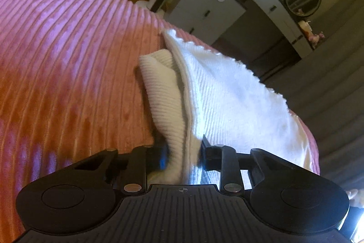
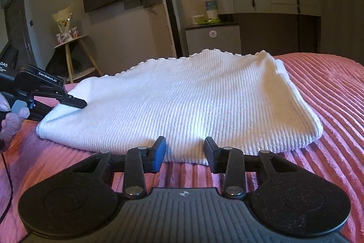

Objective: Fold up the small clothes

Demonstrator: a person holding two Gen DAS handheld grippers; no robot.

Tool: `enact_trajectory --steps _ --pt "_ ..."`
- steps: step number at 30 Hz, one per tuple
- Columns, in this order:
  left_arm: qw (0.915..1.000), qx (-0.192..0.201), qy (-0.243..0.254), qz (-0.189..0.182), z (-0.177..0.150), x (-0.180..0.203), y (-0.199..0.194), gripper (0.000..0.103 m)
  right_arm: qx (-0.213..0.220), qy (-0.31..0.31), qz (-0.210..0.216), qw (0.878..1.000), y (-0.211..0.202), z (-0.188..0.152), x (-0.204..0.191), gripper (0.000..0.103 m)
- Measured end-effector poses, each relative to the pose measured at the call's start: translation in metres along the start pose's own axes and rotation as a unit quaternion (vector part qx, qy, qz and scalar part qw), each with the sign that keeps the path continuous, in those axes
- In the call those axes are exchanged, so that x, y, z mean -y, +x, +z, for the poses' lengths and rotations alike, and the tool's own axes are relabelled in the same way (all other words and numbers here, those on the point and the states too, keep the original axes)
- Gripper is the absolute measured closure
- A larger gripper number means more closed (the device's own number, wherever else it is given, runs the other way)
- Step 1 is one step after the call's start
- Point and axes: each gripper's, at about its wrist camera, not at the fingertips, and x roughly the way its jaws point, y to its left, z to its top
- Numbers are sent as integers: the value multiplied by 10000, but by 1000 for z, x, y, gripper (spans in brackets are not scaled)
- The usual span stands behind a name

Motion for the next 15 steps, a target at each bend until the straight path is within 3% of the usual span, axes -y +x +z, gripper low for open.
enact_trajectory --steps 10,12,14,15 --pt "9980 290 531 -198 6 41 -27 76 149 -199 242 9994 15 19 -26 77" --pt "9980 296 531 -187 7 44 -28 76 13 -347 131 9993 25 18 -34 77" --pt "9982 293 492 -200 7 46 -28 76 -481 -469 -45 9977 47 11 -39 76" --pt "9982 288 484 -205 8 47 -28 76 -427 -567 -67 9975 50 6 -40 76"
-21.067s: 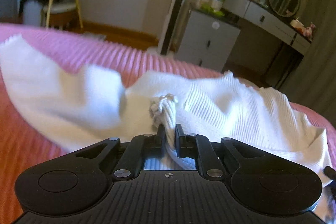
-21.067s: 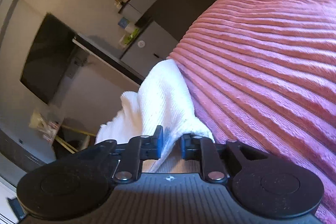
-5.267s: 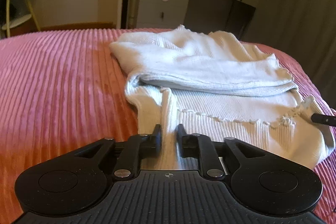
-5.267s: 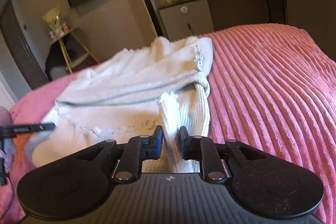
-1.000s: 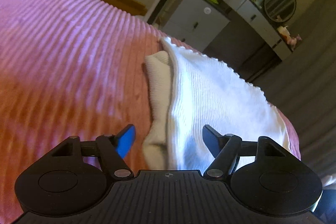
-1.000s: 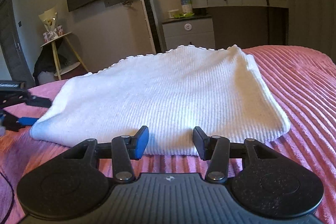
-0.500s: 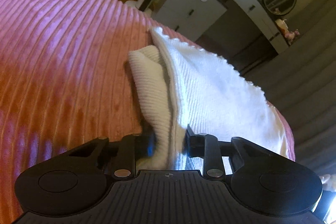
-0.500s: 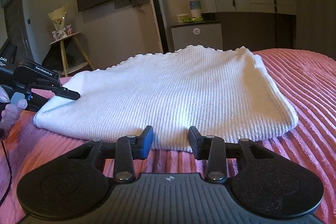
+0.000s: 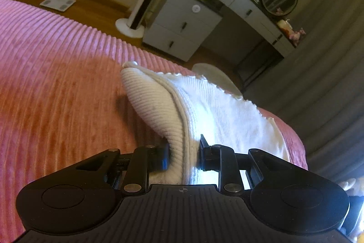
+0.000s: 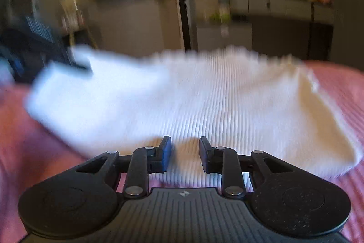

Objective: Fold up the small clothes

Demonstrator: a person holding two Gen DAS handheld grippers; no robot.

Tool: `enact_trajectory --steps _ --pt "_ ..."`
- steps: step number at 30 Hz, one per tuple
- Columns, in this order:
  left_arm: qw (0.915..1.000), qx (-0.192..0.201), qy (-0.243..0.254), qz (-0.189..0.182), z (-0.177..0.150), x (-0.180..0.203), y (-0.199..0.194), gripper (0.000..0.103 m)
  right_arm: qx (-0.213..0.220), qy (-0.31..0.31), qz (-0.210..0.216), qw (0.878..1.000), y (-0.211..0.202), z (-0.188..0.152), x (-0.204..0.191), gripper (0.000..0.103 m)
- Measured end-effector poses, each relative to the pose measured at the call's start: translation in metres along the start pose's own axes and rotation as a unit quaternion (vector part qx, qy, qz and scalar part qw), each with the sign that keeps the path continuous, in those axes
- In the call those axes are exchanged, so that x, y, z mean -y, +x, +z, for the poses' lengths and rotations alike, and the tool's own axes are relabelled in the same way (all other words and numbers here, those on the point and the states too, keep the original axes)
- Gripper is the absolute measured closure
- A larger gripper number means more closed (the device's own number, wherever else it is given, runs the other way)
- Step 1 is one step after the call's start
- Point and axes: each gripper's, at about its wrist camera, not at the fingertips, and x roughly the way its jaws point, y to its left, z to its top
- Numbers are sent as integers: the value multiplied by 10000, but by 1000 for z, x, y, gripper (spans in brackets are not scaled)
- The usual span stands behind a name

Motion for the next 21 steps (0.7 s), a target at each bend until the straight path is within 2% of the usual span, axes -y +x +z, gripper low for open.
enact_trajectory --steps 2,5,9,12,15,17,20,21 --pt "10000 -12 58 -4 1 5 0 77 -59 -128 -74 9999 0 2 -4 76" --pt "9994 27 357 -42 2 20 -4 77 -125 -5 1 9999 -4 7 -1 76" --pt "9971 52 751 -100 2 48 -8 77 302 512 254 9979 -24 8 12 76" --pt "9950 78 983 -152 -2 66 -7 77 513 460 299 9972 -22 19 7 76" --pt "9945 79 1028 -181 -6 74 -6 77 416 375 233 9982 1 26 0 76" --pt "9943 93 1053 -170 -6 78 -6 77 131 392 174 9990 18 24 0 76" --pt "9934 83 1128 -200 -5 85 -3 77 8 419 293 9987 17 26 3 76" --pt "9927 83 1183 -203 -4 89 -2 77 -6 602 413 9973 9 28 10 76"
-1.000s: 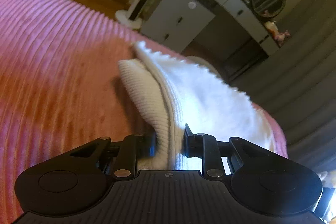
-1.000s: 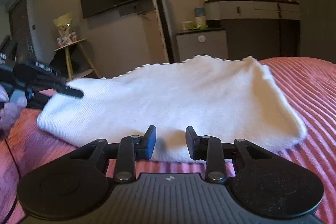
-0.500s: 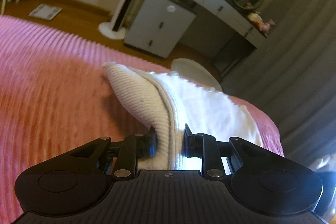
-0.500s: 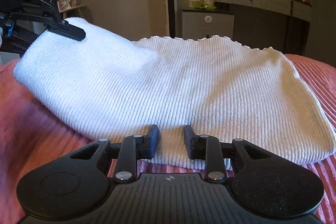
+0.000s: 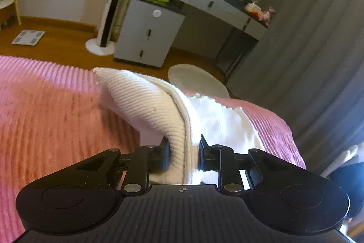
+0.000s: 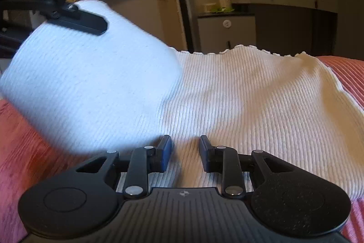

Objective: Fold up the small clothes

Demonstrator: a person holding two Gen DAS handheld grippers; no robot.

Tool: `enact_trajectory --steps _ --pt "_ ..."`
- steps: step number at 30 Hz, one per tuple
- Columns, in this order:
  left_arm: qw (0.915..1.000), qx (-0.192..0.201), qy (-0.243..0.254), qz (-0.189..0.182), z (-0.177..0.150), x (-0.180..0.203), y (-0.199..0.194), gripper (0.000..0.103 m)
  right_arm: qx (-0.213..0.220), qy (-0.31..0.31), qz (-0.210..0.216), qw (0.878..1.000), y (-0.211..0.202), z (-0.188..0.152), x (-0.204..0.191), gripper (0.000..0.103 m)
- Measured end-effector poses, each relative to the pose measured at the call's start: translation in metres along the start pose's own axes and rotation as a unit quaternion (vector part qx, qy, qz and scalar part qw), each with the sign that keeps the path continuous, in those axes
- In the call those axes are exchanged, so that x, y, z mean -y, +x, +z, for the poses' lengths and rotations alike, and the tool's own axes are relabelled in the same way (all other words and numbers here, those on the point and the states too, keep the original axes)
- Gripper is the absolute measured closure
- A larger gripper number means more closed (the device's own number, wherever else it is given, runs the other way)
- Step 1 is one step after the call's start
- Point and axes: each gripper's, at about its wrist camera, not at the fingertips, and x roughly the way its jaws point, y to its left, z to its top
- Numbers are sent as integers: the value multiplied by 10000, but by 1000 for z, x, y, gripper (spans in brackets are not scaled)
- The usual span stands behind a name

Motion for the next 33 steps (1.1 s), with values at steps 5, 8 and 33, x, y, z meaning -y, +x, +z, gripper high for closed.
enact_trajectory --steps 5,8,33 --pt "9991 -41 412 -2 0 34 15 77 556 560 179 9967 -67 -13 36 70" --pt "9969 -154 776 31 -9 66 36 76 827 535 37 9951 -95 -22 55 70" --pt "9776 395 1487 1437 -132 113 9 21 717 1838 92 9803 -104 -17 138 61"
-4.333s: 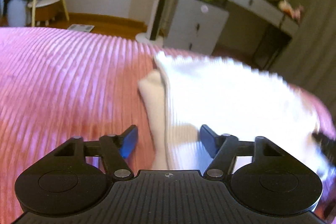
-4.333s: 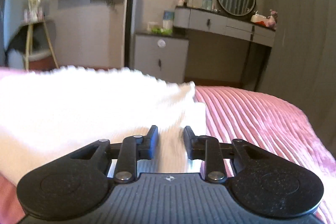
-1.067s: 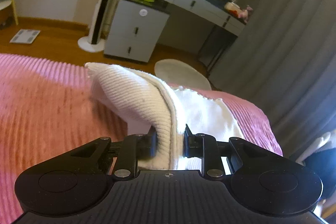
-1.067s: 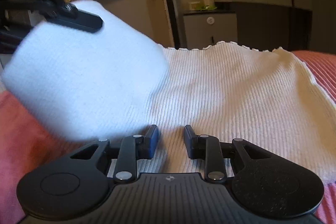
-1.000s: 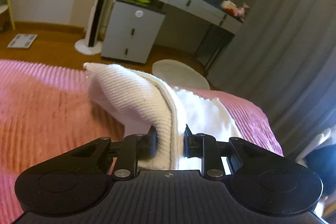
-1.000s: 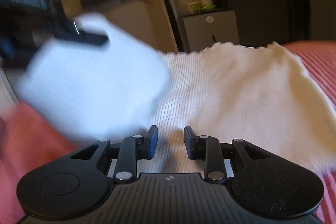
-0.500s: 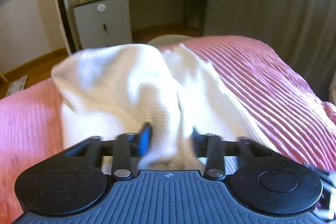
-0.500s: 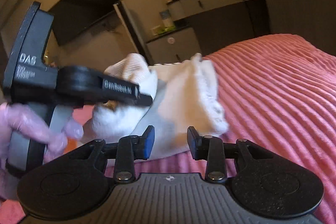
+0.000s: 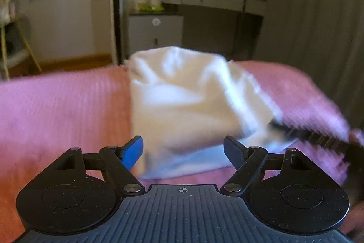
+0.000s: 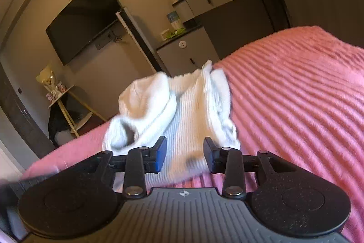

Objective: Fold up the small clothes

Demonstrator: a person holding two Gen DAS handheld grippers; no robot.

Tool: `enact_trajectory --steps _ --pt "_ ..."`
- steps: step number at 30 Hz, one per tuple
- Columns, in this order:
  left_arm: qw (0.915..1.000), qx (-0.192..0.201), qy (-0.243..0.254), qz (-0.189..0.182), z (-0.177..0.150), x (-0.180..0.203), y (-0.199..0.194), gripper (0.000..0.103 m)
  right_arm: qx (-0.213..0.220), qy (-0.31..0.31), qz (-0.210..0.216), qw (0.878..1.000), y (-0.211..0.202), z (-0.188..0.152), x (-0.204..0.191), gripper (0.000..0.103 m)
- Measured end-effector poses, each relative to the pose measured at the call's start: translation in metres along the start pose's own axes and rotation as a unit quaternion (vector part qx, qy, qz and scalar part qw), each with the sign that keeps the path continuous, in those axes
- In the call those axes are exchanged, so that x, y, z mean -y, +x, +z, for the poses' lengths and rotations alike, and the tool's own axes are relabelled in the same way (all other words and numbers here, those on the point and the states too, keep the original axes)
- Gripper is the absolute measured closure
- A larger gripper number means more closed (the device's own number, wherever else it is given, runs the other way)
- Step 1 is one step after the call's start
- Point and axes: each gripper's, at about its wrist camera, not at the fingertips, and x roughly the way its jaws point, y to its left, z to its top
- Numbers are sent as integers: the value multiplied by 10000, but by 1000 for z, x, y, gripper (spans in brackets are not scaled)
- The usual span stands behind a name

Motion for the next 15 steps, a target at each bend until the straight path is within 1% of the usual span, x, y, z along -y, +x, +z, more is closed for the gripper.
enact_trajectory --steps 1,2,4,5,7,9,10,11,13,14,15 --pt "9999 15 96 95 -5 -2 2 21 -72 77 145 9998 4 9 0 54" --pt "9999 -12 78 102 -9 -6 6 22 -198 100 299 9993 11 19 -1 46" --pt "9998 -126 -151 45 -10 -15 12 26 -523 5 487 9974 35 38 -7 41" --pt "9993 -134 -354 36 -10 -23 16 28 -705 -20 545 9960 47 45 -11 41" --pt "9980 -102 -626 -63 -8 -35 19 29 -1107 79 575 9922 81 61 -16 41" --pt "9970 -119 -750 -160 -11 -42 23 29 -1424 196 607 9878 113 72 -18 41" --pt "9968 -194 -761 -160 -13 -44 27 29 -1567 251 556 9858 128 74 -19 41" --pt "9961 -267 -827 -147 -15 -47 31 29 -1643 300 450 9849 139 76 -20 41" --pt "9930 -351 -1097 -243 -17 -55 36 28 -1799 363 469 9819 160 75 -21 41" --pt "9910 -357 -1250 -322 -18 -59 37 28 -1899 436 468 9797 168 74 -22 44" --pt "9889 -339 -1398 -383 -18 -63 37 28 -1943 451 473 9788 172 71 -24 51"
